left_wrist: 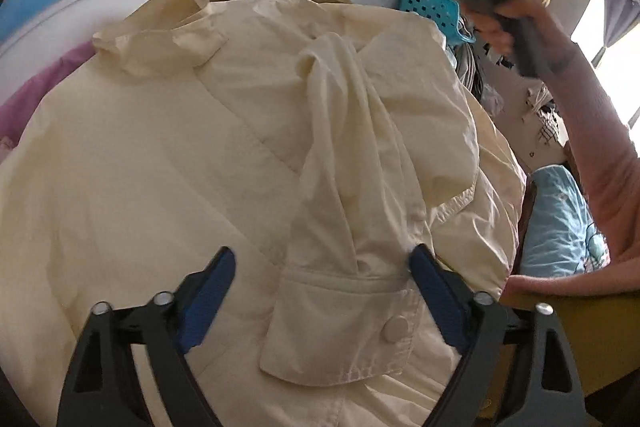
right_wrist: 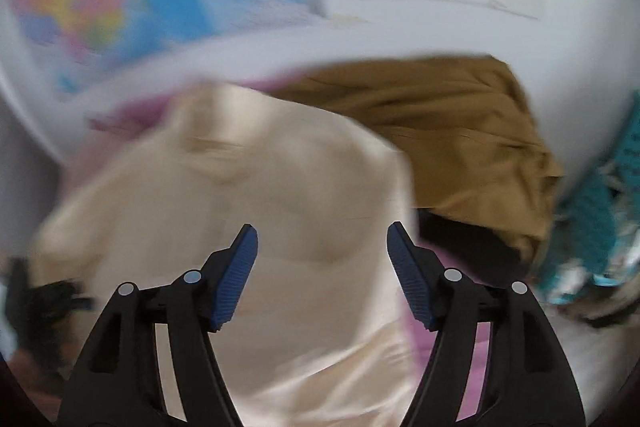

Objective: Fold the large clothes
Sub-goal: 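Lay the sleeve across the shirt front with the left gripper and release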

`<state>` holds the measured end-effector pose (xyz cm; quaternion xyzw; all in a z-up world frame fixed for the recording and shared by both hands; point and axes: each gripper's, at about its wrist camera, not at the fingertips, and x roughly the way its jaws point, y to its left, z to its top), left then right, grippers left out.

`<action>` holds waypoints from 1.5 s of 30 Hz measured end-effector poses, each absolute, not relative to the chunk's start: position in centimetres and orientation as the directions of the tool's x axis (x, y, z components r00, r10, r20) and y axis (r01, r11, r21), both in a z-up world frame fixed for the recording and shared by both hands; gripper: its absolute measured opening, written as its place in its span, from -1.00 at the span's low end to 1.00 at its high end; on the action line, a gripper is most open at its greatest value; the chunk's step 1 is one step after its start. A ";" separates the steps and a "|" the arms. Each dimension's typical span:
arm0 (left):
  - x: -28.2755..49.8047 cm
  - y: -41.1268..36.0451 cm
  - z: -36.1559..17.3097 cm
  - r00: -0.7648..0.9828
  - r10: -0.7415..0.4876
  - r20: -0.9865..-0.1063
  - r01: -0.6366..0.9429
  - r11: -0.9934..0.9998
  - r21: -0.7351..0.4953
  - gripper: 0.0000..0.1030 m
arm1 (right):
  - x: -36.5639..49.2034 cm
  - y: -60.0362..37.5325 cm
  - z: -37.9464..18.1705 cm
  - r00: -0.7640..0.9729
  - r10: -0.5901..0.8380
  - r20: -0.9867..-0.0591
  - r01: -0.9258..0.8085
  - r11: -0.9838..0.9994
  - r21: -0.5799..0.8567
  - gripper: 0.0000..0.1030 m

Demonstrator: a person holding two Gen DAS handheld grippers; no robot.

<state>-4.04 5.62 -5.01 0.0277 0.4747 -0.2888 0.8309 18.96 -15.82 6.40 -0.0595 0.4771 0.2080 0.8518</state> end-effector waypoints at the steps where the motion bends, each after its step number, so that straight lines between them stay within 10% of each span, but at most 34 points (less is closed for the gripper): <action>1: -4.3 5.5 -5.3 0.372 -0.461 -0.806 0.511 0.826 -0.237 0.27 | 19.8 -15.8 5.4 0.437 0.277 -0.856 -0.403 0.911 0.089 0.28; 4: -4.3 5.3 -5.5 0.359 -0.470 -0.806 0.513 0.821 -0.251 0.00 | 21.8 -15.6 1.9 0.345 0.234 -0.909 -0.401 0.912 0.083 0.18; 8: -4.3 6.4 -5.0 0.366 -0.497 -0.787 0.502 0.817 -0.283 -0.54 | 23.2 -15.4 -0.3 0.301 0.219 -0.928 -0.394 0.915 0.088 -0.90; 18: -0.9 13.4 -0.8 0.574 -0.301 -0.762 0.279 0.946 -0.163 -0.76 | 23.5 -22.8 4.1 0.442 0.500 -0.745 -0.270 0.866 0.422 -0.91; 28: 3.3 15.0 -4.5 0.476 -0.228 -0.849 0.202 0.968 -0.147 0.38 | 20.9 -21.9 5.0 0.536 0.436 -0.723 -0.308 0.898 0.313 0.20; 31: 3.2 15.1 -4.7 0.475 -0.229 -0.849 0.216 0.966 -0.140 0.29 | 18.4 -20.5 6.1 0.559 0.432 -0.707 -0.395 0.889 0.231 0.14; 34: 3.7 15.1 -5.0 0.484 -0.192 -0.854 0.196 0.975 -0.108 -0.30 | 17.2 -18.6 5.5 0.555 0.406 -0.726 -0.436 0.885 0.161 -0.25; 38: 3.8 17.1 -4.1 0.535 -0.128 -0.835 0.117 0.990 -0.077 -0.35 | 15.7 -17.2 4.5 0.537 0.420 -0.732 -0.485 0.863 0.140 -0.62; 45: 4.0 17.9 -4.6 0.511 -0.105 -0.853 0.101 0.993 -0.062 -0.32 | 16.8 -13.6 0.8 0.551 0.299 -0.779 -0.508 0.861 -0.029 -0.66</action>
